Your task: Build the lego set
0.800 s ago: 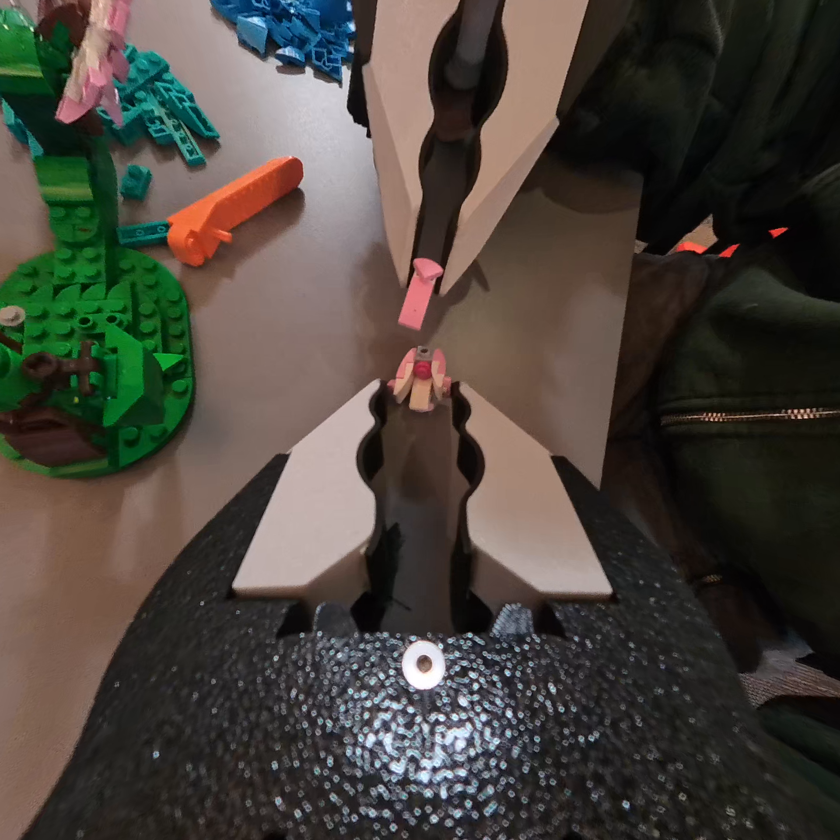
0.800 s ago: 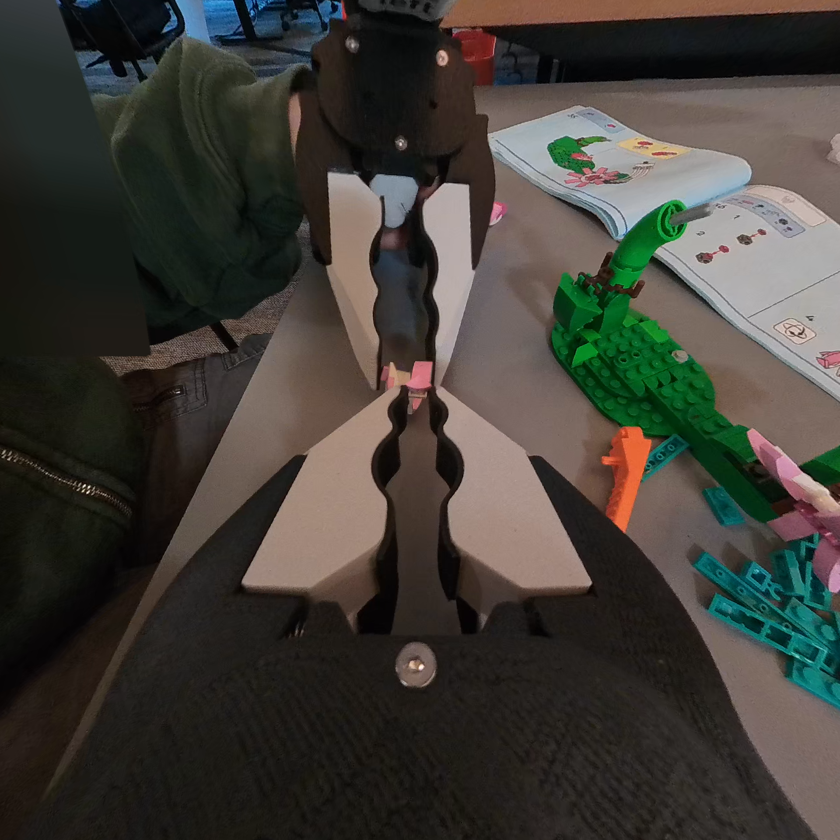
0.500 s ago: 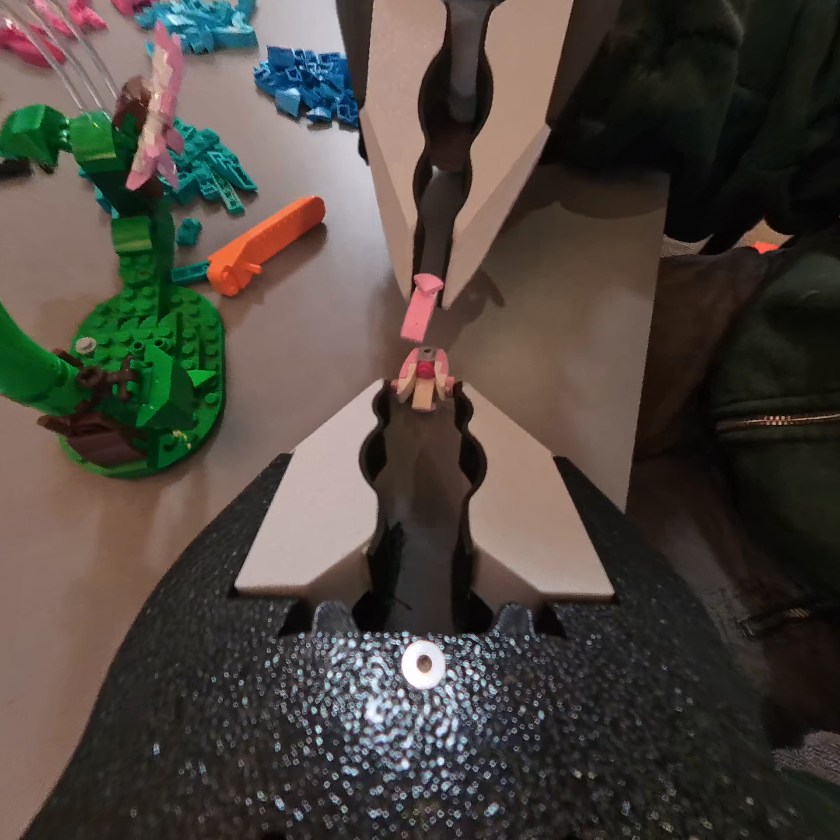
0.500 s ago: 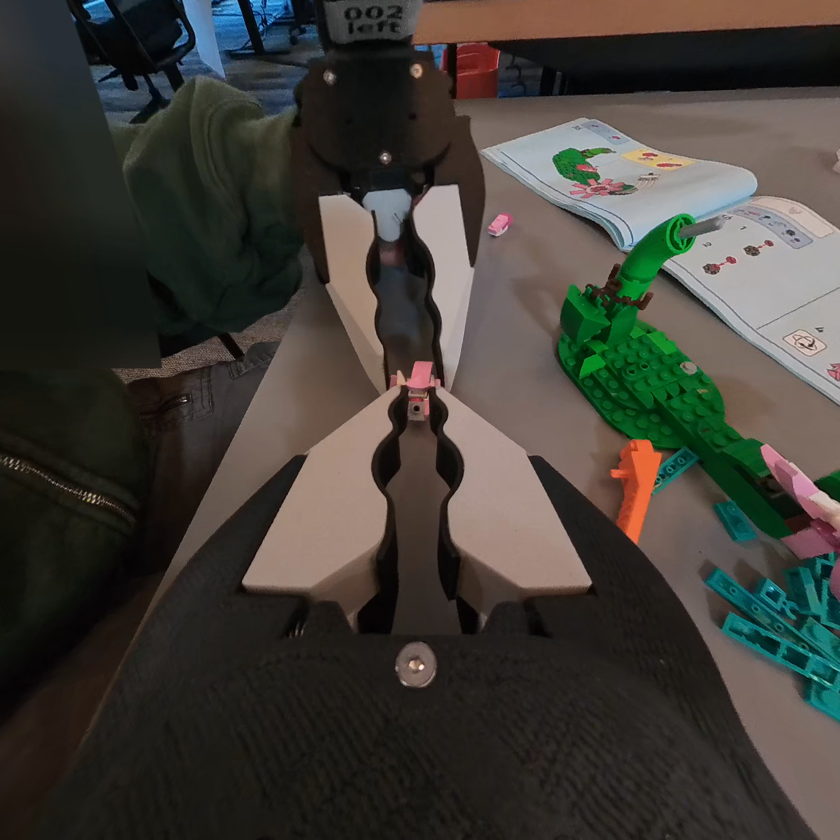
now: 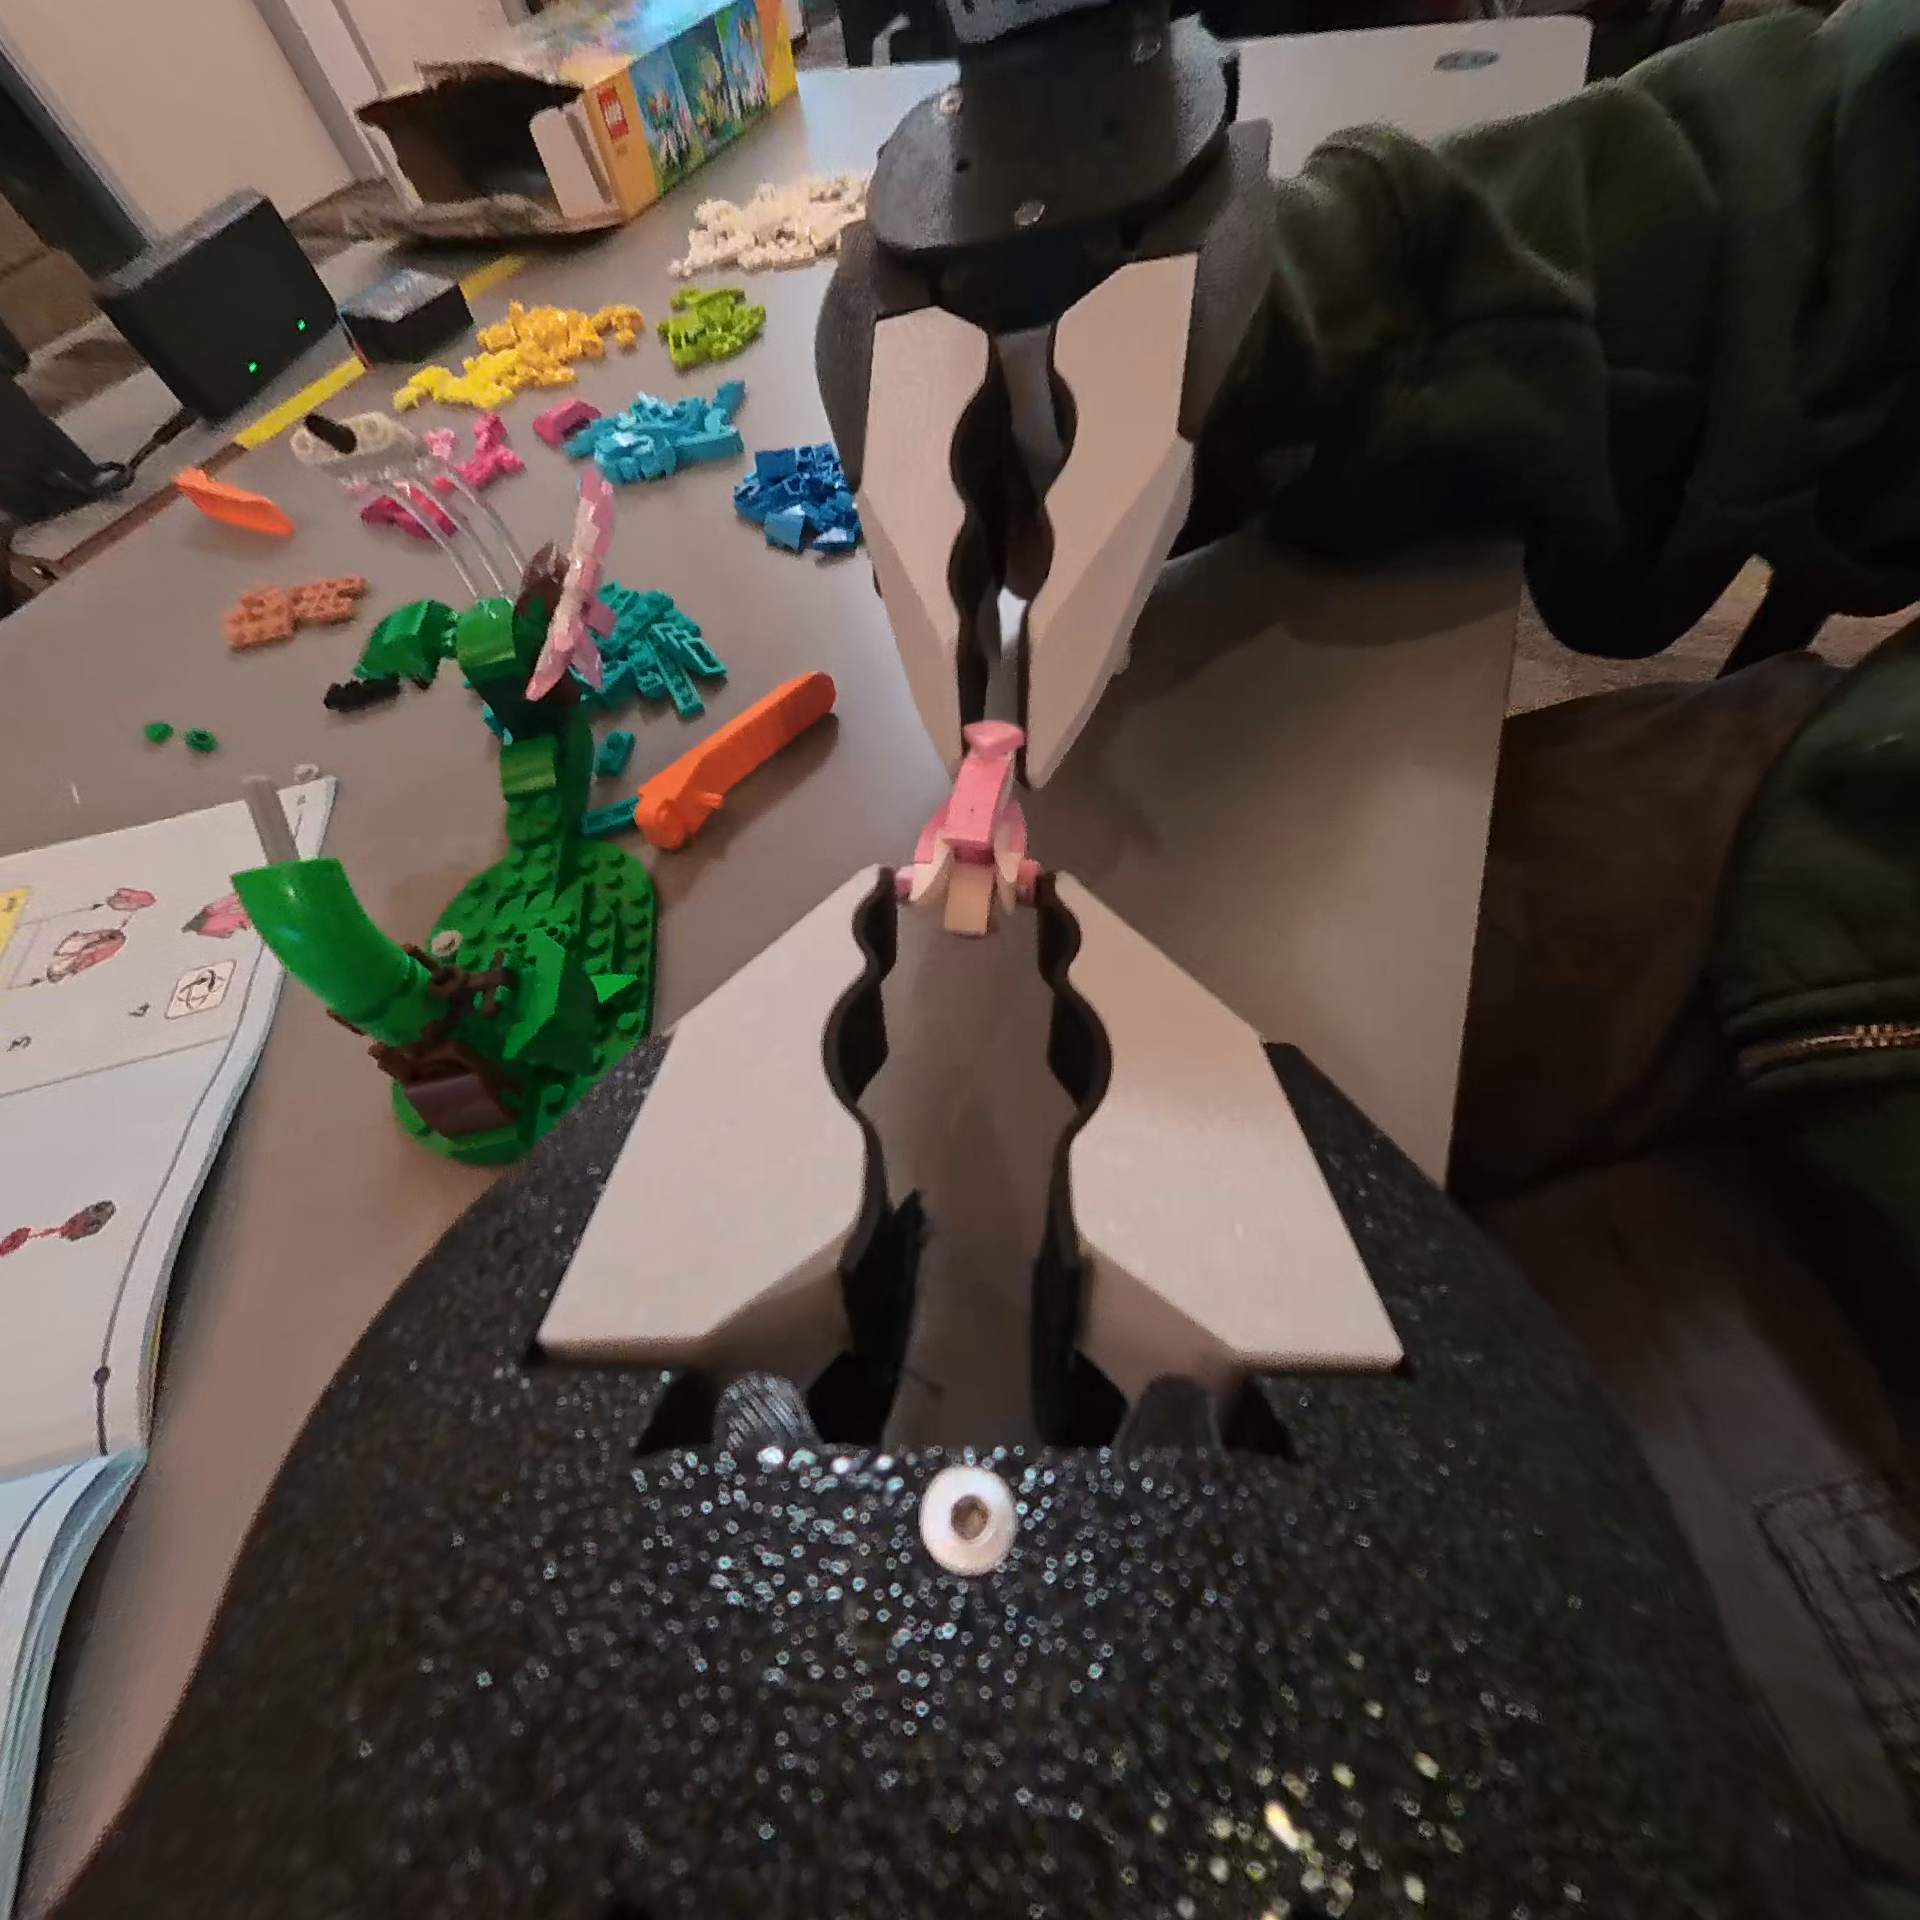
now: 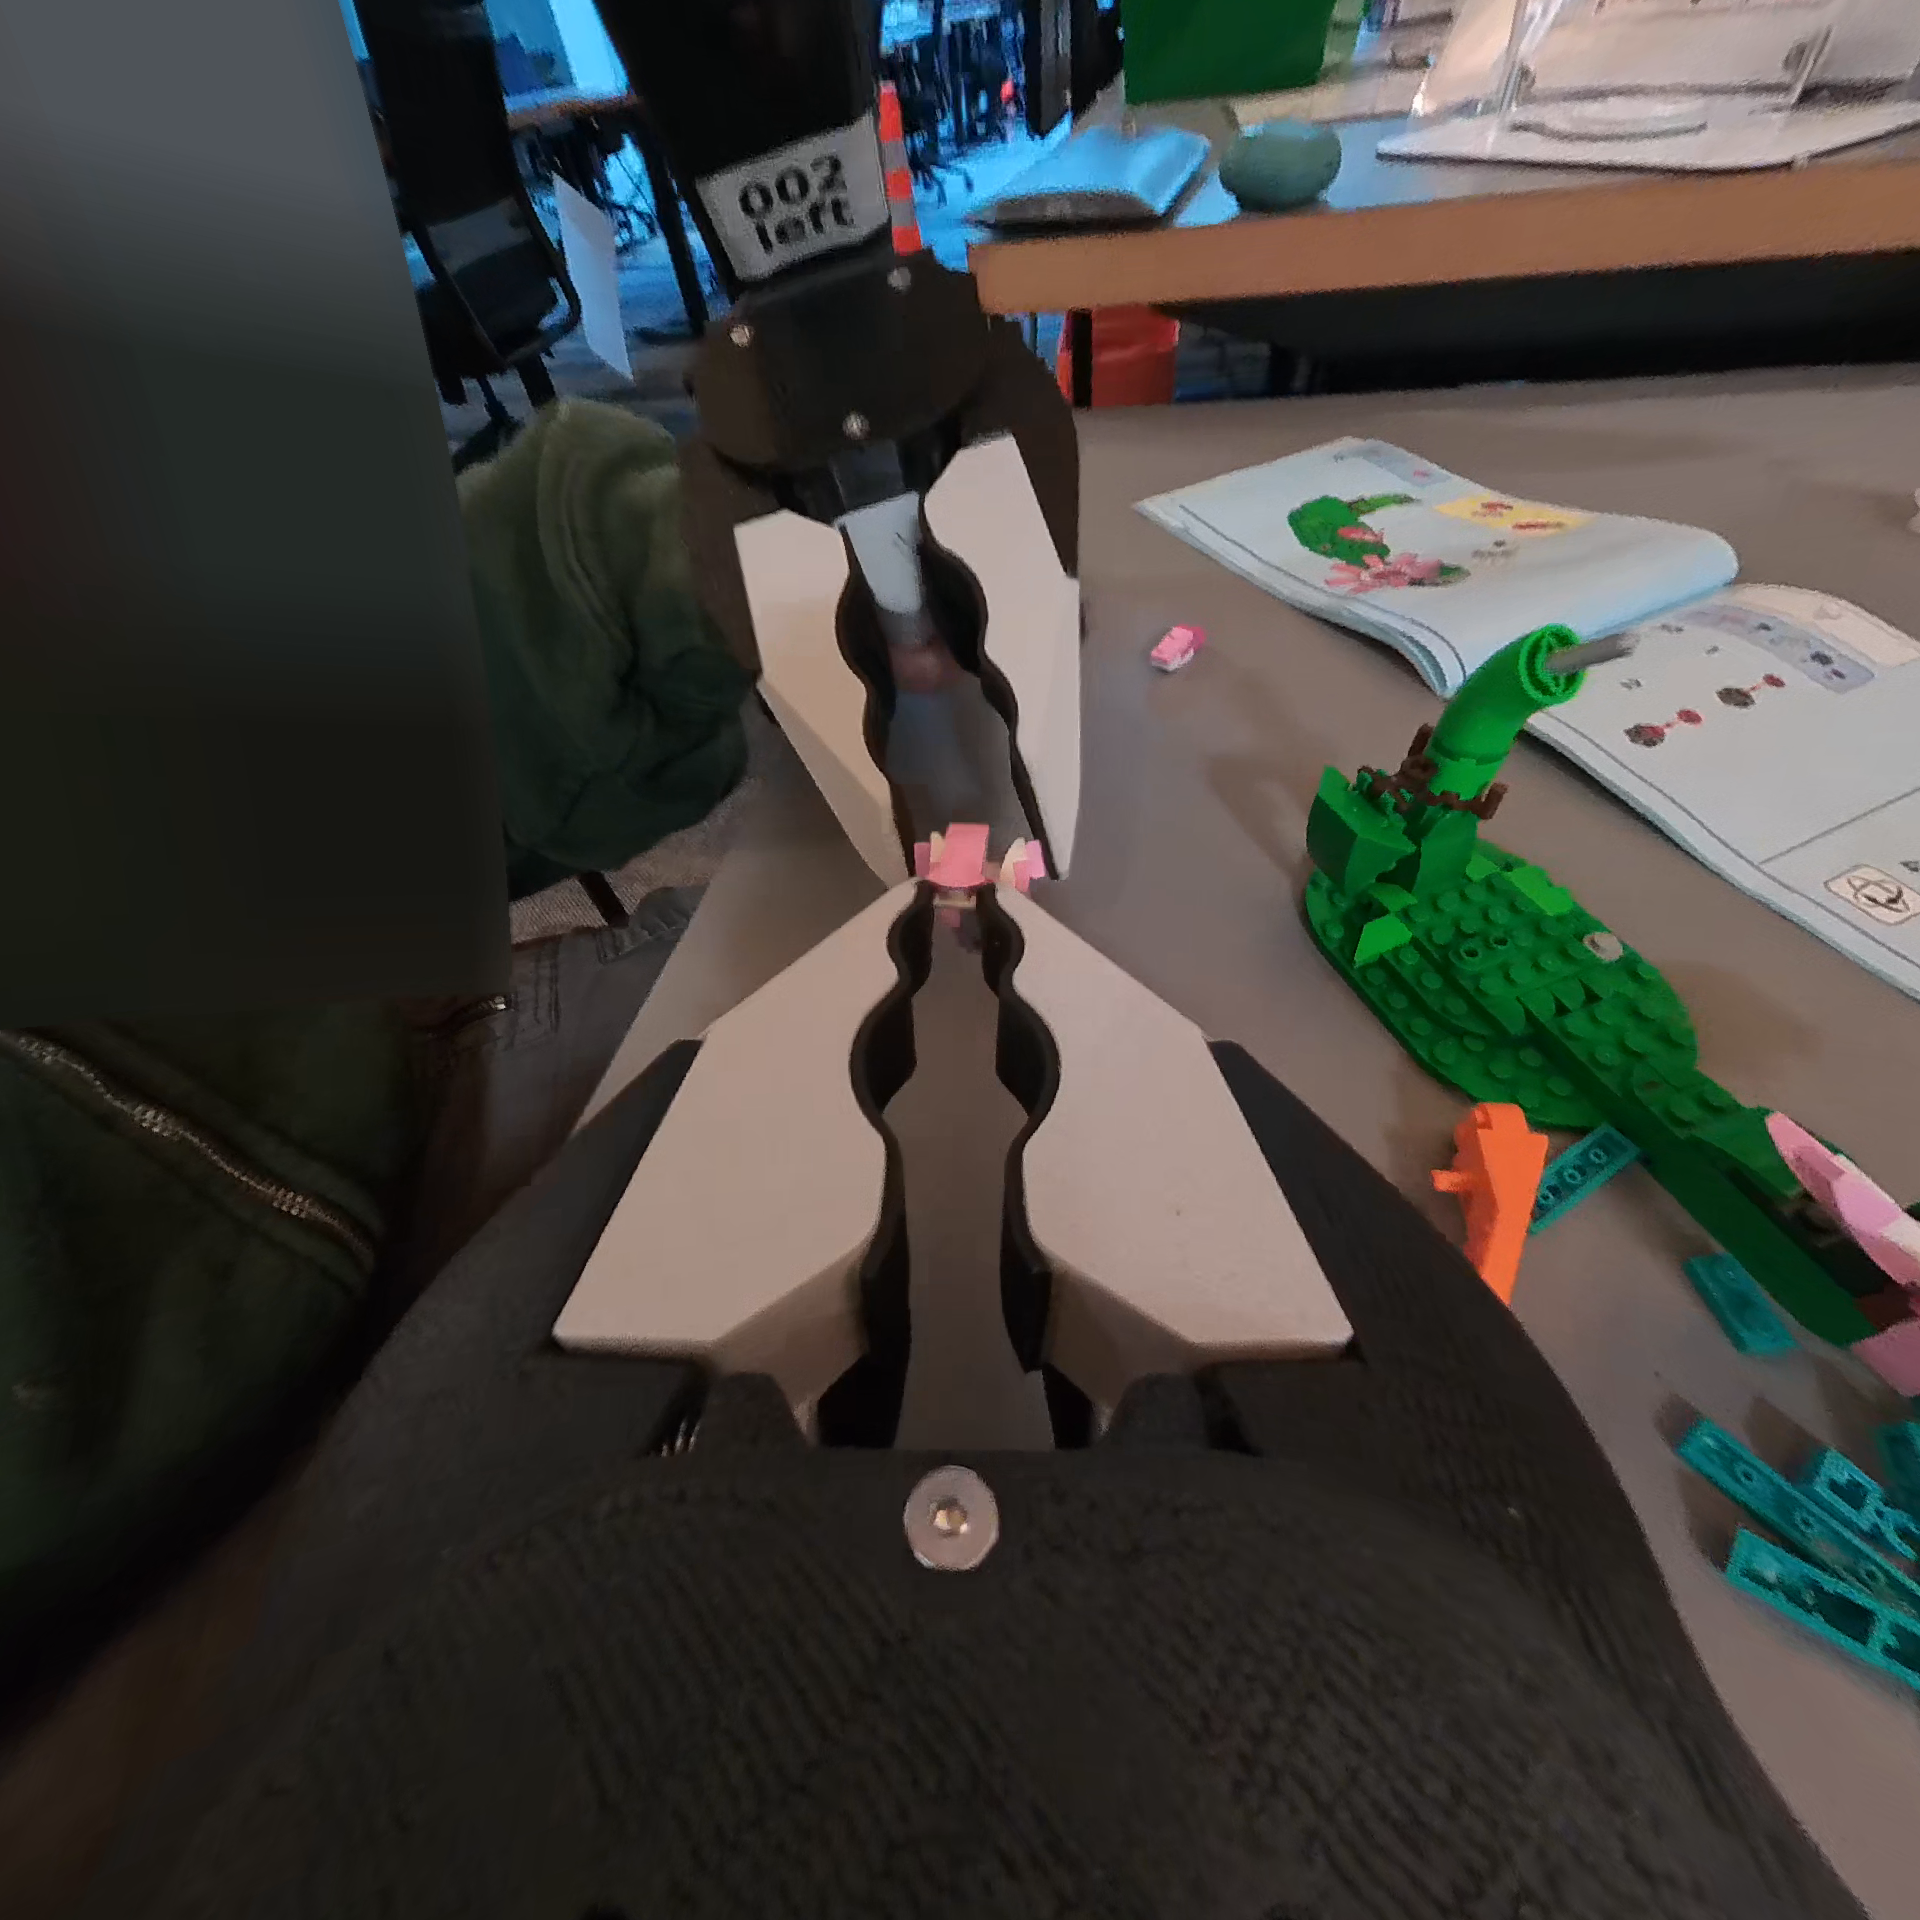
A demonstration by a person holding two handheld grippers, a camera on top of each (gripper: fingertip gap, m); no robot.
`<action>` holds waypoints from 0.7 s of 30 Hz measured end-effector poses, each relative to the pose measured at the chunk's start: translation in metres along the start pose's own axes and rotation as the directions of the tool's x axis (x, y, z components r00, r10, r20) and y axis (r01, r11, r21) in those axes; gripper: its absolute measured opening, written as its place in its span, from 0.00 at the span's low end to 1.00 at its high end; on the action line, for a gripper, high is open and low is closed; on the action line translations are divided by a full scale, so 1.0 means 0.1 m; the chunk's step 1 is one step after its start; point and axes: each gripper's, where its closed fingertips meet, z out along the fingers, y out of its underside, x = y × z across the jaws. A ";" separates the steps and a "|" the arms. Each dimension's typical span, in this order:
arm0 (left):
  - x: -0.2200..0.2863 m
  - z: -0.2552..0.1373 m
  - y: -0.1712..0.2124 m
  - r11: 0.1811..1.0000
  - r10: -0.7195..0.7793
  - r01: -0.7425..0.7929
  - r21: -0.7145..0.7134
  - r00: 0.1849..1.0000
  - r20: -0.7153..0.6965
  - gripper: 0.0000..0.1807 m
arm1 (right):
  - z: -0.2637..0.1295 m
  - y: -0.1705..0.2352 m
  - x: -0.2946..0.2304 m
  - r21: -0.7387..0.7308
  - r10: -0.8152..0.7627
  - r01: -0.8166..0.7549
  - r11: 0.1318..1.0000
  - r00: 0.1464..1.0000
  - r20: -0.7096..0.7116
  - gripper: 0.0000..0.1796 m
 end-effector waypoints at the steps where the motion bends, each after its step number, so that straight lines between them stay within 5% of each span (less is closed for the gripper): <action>1: 0.00 0.00 -0.01 1.000 -0.004 0.004 0.006 1.000 -0.002 0.14 | -0.01 -0.02 0.00 0.011 -0.001 0.001 1.000 1.000 -0.002 0.04; 21: 0.11 -0.01 -0.12 0.991 0.081 -0.078 0.111 0.996 -0.024 0.14 | -0.04 -0.03 -0.07 0.002 -0.112 0.112 0.994 0.994 0.008 0.04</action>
